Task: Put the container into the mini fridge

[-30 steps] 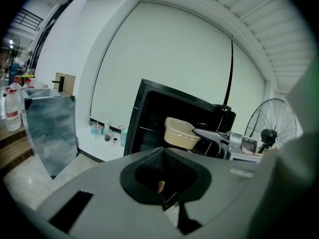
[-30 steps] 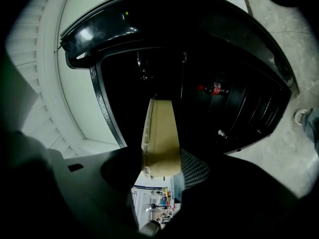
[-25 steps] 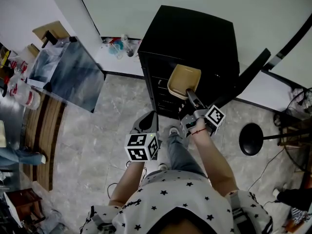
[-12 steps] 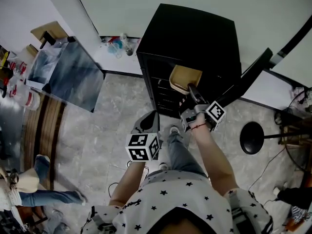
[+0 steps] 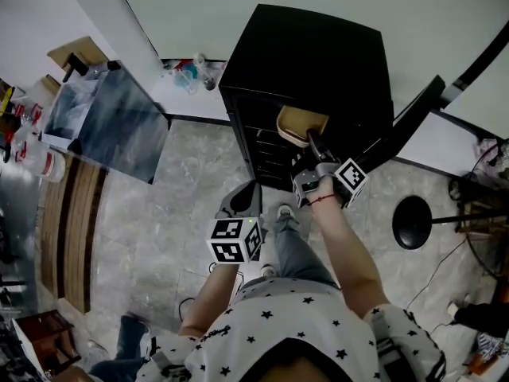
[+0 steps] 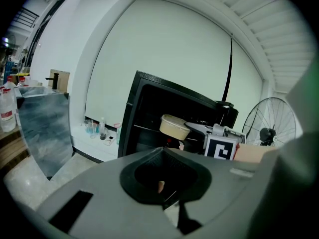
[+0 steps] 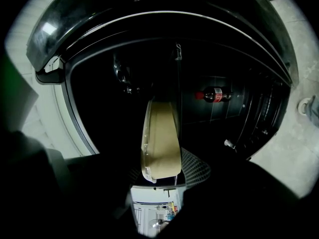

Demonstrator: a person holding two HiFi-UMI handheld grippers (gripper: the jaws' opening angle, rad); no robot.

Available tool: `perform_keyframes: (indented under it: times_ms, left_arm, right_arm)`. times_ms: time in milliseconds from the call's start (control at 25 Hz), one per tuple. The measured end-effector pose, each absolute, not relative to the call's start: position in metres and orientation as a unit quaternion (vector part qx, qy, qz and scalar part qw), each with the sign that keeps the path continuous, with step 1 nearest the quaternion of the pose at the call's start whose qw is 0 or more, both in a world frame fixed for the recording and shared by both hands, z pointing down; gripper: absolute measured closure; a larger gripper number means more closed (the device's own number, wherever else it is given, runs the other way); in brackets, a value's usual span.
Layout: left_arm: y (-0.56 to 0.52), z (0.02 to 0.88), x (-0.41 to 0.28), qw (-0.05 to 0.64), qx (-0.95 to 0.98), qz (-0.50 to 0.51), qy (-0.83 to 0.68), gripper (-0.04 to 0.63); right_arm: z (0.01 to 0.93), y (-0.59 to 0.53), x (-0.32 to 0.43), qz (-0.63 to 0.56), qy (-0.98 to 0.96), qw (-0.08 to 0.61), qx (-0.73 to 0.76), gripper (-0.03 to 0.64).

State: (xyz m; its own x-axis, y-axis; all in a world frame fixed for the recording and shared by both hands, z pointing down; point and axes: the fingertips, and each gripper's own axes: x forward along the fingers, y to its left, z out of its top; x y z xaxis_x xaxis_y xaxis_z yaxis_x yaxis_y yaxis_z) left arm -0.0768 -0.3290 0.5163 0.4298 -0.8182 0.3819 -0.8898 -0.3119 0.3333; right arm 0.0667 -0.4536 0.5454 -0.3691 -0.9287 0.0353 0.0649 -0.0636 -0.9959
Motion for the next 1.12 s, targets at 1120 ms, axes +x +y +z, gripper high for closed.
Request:
perform_keyframes:
  times_ms: [1120]
  left_arm:
    - [-0.318, 0.513, -0.072, 0.248, 0.807, 0.07, -0.531, 0.583]
  right_arm:
    - [0.543, -0.447, 0.075, -0.606, 0.555, 0.418, -0.388, 0.302]
